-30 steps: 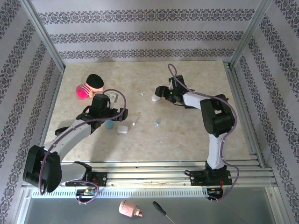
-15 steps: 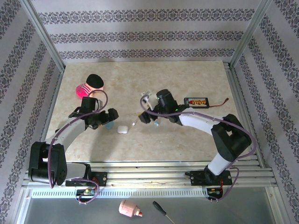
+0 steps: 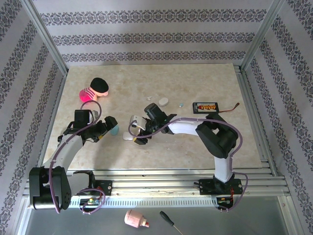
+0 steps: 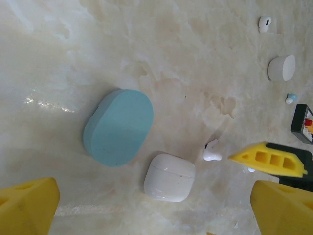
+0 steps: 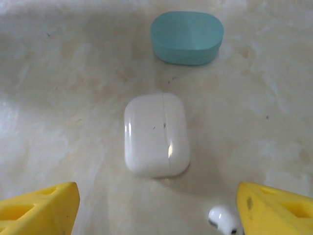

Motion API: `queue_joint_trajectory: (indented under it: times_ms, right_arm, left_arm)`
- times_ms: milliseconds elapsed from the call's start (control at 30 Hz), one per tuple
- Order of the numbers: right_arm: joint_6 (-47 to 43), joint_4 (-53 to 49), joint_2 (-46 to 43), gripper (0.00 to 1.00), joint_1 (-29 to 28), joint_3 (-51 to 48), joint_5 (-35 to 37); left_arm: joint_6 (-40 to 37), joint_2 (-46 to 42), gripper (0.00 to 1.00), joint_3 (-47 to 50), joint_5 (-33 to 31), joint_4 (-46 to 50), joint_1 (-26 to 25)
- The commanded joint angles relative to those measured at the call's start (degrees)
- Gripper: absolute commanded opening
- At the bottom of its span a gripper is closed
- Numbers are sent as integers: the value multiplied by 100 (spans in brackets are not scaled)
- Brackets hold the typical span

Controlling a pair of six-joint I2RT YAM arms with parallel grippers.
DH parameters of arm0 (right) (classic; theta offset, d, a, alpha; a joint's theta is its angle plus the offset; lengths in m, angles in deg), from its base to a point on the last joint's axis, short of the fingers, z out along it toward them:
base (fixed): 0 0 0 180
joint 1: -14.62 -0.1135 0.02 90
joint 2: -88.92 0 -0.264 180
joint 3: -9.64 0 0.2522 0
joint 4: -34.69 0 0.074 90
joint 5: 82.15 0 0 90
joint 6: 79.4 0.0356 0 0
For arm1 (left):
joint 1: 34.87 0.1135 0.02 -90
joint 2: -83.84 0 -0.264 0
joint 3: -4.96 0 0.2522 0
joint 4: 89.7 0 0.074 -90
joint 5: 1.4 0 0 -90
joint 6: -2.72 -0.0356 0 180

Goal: Insert the wireless bluetooth earbuds into the charging case

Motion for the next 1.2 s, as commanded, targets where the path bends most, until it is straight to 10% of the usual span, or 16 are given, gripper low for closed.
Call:
queue_joint_trajectory:
  times_ms: [0,500,933,1167]
  right_arm:
    - [-406,-145,303,83,-152,392,-129]
    - [-590,-648,1143,61,-393,1209,168]
    - [-787,-277,46,40,-421,349,752]
    - [-759,-64,-977,41,-343,-200,475]
  left_arm:
    - [22,-149,99,112,110,130,93]
    - [-39,-156,99,123,239,144,127]
    - [-191,-768,99,179,395,212,194]
    - [364,-1046,79,476,1421,-608,24]
